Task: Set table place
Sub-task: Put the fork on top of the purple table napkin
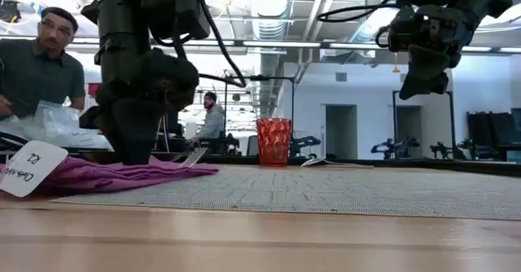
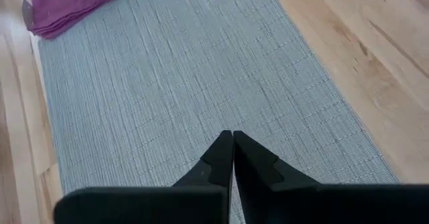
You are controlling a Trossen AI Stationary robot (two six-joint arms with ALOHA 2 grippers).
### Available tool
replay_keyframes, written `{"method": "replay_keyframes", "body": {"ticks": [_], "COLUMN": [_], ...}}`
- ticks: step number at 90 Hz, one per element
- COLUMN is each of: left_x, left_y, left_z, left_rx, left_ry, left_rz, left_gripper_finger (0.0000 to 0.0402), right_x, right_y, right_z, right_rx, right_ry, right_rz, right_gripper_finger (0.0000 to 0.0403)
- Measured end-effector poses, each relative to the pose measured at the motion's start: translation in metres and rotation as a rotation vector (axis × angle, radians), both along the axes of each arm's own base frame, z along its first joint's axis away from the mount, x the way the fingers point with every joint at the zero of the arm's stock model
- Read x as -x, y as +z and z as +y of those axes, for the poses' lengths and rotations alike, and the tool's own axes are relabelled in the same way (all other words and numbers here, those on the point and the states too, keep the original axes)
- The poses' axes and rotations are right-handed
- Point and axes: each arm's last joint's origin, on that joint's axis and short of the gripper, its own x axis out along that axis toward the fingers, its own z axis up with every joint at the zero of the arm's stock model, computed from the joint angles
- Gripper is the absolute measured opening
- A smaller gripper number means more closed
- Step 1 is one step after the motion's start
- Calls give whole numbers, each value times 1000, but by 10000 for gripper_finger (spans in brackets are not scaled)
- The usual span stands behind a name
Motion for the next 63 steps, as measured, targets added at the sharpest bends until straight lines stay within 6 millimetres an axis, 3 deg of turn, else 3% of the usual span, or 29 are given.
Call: {"method": "replay_keyframes", "body": {"ticks": [9,42,63], "left_x": [0,-11,-14], "left_y": [0,17,21], "left_z": [0,-3,-1], "left_rx": [-4,-9,-20], "left_ry": [-7,-38,125], "left_rz": [3,-45,-54], "left_gripper_finger": [8,2,1], "right_x": [0,0,0], "right_y": [0,0,0], "right_z": [0,0,-2], "right_rx": [0,-1,12], "right_ry": [0,-1,-18], "right_rz": [0,1,5], "right_gripper_finger": [0,0,0]}}
